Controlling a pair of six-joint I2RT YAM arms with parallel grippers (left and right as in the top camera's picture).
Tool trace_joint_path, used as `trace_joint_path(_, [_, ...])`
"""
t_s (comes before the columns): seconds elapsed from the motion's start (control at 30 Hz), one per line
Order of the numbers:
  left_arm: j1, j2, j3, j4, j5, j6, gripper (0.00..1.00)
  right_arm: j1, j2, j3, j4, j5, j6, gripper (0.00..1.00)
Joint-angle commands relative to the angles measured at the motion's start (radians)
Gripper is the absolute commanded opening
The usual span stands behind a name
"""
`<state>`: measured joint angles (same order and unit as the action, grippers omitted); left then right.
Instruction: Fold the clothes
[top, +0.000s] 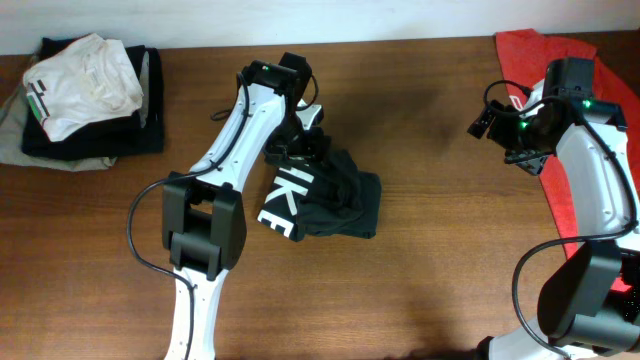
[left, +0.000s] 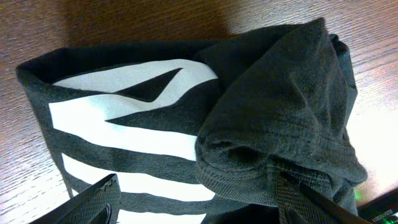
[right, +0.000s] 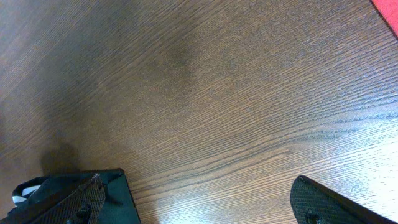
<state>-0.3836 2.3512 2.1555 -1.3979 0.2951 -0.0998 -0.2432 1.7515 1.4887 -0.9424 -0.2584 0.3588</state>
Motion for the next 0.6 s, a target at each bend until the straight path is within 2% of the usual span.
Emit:
trace_joint_path(0.0, [-0.014,0.007,-0.008,0.005,0.077,-0.003,0.77,0.0,0.003,0.004,0.0,0.009,-0.002,0.99])
trace_joint_path(0.1, [-0.056,0.007,-0.008,0.022,0.098,-0.005,0.44,0.0,0.003,0.004,0.0,0.009,-0.002,0.99])
trace_joint_path(0.17, [-0.077,0.007,-0.008,0.022,0.098,-0.005,0.3,0.0,0.003,0.004,0.0,0.009,-0.002,0.99])
trace_joint_path(0.2, [-0.088,0.007,-0.009,0.022,0.098,-0.005,0.13,0.0,0.003,0.004,0.0,0.009,-0.002,0.99])
trace_joint_path(0.23, [-0.096,0.007,-0.01,0.027,0.099,-0.005,0.04,0.0,0.003,0.004,0.0,0.009,-0.002,0.99])
trace_joint_path(0.27, [-0.102,0.007,-0.01,0.033,0.101,-0.005,0.01,0.0,0.003,0.004,0.0,0.009,-0.002,0.99])
trace_joint_path(0.57, [-0.217,0.008,-0.01,0.151,0.109,-0.042,0.01,0.0,0.003,0.004,0.0,0.009,-0.002,0.99])
